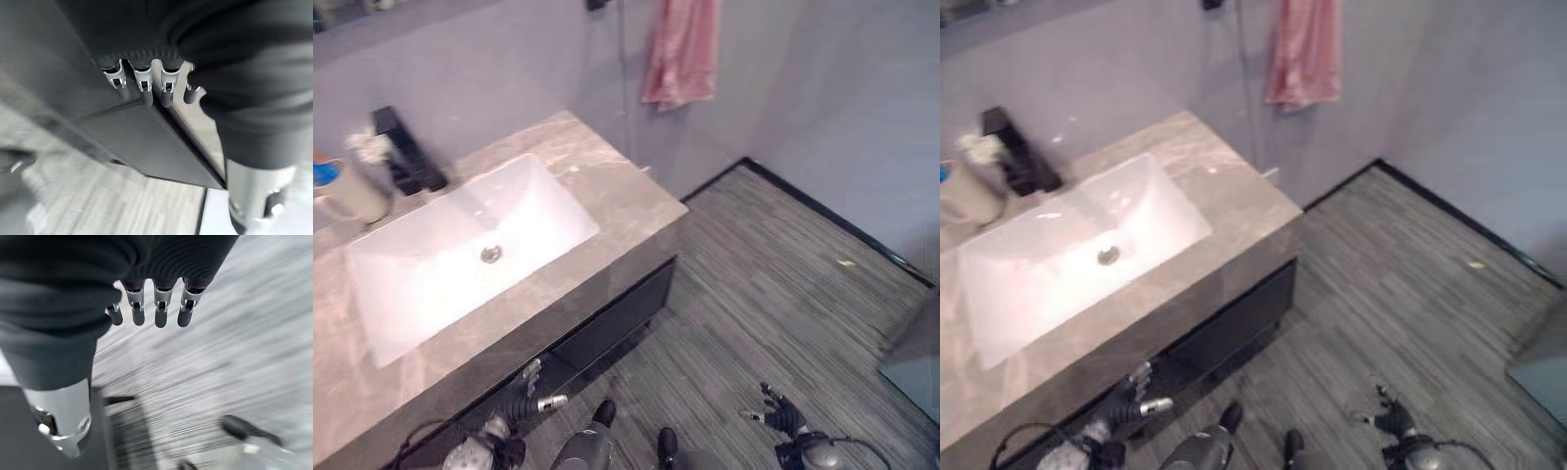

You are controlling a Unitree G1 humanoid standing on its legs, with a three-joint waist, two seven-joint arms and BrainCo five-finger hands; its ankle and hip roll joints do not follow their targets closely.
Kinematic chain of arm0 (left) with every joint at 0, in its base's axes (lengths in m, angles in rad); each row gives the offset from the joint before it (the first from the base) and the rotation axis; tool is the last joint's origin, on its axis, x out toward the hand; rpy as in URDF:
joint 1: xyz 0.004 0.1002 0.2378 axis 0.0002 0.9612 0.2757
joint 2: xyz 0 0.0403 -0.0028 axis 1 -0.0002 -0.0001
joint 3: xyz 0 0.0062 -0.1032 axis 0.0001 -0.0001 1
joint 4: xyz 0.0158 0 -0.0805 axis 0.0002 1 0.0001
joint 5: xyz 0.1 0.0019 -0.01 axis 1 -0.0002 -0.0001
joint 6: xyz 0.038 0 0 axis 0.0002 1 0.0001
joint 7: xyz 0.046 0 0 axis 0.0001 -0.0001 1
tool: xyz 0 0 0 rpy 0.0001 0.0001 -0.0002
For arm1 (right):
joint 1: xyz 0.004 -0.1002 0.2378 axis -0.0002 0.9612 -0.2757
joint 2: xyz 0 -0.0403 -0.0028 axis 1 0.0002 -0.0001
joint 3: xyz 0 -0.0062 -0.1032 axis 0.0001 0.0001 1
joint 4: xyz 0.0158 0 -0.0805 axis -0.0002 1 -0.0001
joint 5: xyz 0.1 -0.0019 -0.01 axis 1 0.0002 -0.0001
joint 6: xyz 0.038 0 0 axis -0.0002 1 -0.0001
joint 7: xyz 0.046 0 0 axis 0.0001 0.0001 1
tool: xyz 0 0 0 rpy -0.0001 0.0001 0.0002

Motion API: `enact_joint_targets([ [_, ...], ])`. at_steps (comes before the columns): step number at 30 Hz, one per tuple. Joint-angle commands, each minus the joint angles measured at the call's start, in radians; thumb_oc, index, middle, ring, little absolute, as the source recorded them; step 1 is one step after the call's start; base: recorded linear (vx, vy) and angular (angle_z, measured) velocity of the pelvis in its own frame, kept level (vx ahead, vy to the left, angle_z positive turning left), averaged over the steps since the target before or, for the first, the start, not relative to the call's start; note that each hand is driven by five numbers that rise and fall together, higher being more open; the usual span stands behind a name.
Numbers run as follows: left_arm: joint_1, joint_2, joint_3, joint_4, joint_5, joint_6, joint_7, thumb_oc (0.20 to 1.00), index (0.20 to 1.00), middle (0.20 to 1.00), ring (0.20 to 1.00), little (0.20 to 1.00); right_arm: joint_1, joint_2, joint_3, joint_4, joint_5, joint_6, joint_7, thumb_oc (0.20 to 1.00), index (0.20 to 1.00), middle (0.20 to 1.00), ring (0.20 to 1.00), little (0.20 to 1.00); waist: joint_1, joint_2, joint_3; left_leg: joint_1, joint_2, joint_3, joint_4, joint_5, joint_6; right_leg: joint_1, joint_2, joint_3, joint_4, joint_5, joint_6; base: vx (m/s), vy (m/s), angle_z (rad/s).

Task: Put brush and paste in cup on sink, flatten towel.

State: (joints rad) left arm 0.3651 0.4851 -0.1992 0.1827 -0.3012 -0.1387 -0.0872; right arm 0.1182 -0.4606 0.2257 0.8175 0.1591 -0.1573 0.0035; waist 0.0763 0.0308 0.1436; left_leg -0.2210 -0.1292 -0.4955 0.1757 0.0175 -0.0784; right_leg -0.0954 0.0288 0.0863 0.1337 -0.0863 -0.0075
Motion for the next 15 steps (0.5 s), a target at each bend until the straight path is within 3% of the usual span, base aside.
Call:
enact_joint_targets([
  [1,0.06,0.009,0.029,-0.03,0.03,-0.063,0.019,1.0,1.0,1.0,1.0,1.0,-0.004,-0.014,-0.018,-0.055,0.047,-0.051,-0.011,1.0,1.0,1.0,1.0,1.0,0.029,-0.033,-0.002,0.035,0.008,0.124,-0.033,0.006,0.05,0.076,0.006,-0.072,-0.127,0.033,0.071,0.03,0.247,-0.95],
  [5,0.051,0.025,0.014,-0.021,0.033,-0.076,0.019,1.0,1.0,1.0,1.0,1.0,0.01,-0.015,-0.033,-0.06,0.041,-0.048,-0.013,1.0,1.0,1.0,1.0,1.0,0.011,-0.02,-0.01,0.093,0.021,0.216,-0.058,-0.037,0.075,0.07,-0.004,-0.006,-0.104,0.036,0.088,0.0,0.231,-0.76],
  [7,0.056,0.029,0.015,-0.023,0.037,-0.077,0.016,1.0,1.0,1.0,1.0,1.0,0.018,-0.015,-0.035,-0.068,0.037,-0.046,-0.011,1.0,1.0,1.0,1.0,1.0,0.011,-0.019,-0.013,0.103,0.021,0.23,-0.063,-0.043,0.082,0.067,-0.007,0.008,-0.1,0.04,0.093,-0.01,0.16,-0.49],
  [12,0.045,0.065,-0.006,-0.034,0.064,-0.09,0.005,1.0,1.0,1.0,1.0,1.0,0.022,-0.012,-0.042,-0.064,0.009,-0.036,-0.008,1.0,1.0,1.0,1.0,1.0,-0.017,-0.007,-0.022,0.125,0.02,0.347,-0.097,-0.068,0.115,0.007,-0.045,0.082,-0.09,0.089,0.159,-0.11,0.226,-0.75],
  [13,0.042,0.065,-0.005,-0.032,0.063,-0.09,0.009,1.0,1.0,1.0,1.0,1.0,0.007,-0.01,-0.038,-0.057,0.0,-0.037,-0.012,1.0,1.0,1.0,1.0,1.0,-0.009,-0.009,-0.015,0.12,0.025,0.376,-0.096,-0.072,0.116,-0.015,-0.054,0.069,-0.088,0.108,0.17,-0.23,0.064,-0.77],
  [14,0.042,0.061,0.001,-0.029,0.065,-0.085,0.018,1.0,1.0,1.0,1.0,1.0,-0.02,0.0,-0.021,-0.065,-0.016,-0.032,-0.016,1.0,1.0,1.0,1.0,1.0,0.034,-0.019,-0.007,0.118,0.046,0.436,-0.095,-0.084,0.112,-0.042,-0.096,-0.094,-0.085,0.125,0.175,-0.2,0.012,-0.98],
  [15,0.039,0.058,0.001,-0.024,0.068,-0.083,0.015,1.0,1.0,1.0,1.0,1.0,-0.023,0.007,-0.018,-0.065,-0.02,-0.03,-0.014,1.0,1.0,1.0,1.0,1.0,0.04,-0.023,-0.01,0.115,0.048,0.445,-0.093,-0.082,0.111,-0.047,-0.107,-0.135,-0.083,0.128,0.174,-0.14,-0.015,-1.43],
])
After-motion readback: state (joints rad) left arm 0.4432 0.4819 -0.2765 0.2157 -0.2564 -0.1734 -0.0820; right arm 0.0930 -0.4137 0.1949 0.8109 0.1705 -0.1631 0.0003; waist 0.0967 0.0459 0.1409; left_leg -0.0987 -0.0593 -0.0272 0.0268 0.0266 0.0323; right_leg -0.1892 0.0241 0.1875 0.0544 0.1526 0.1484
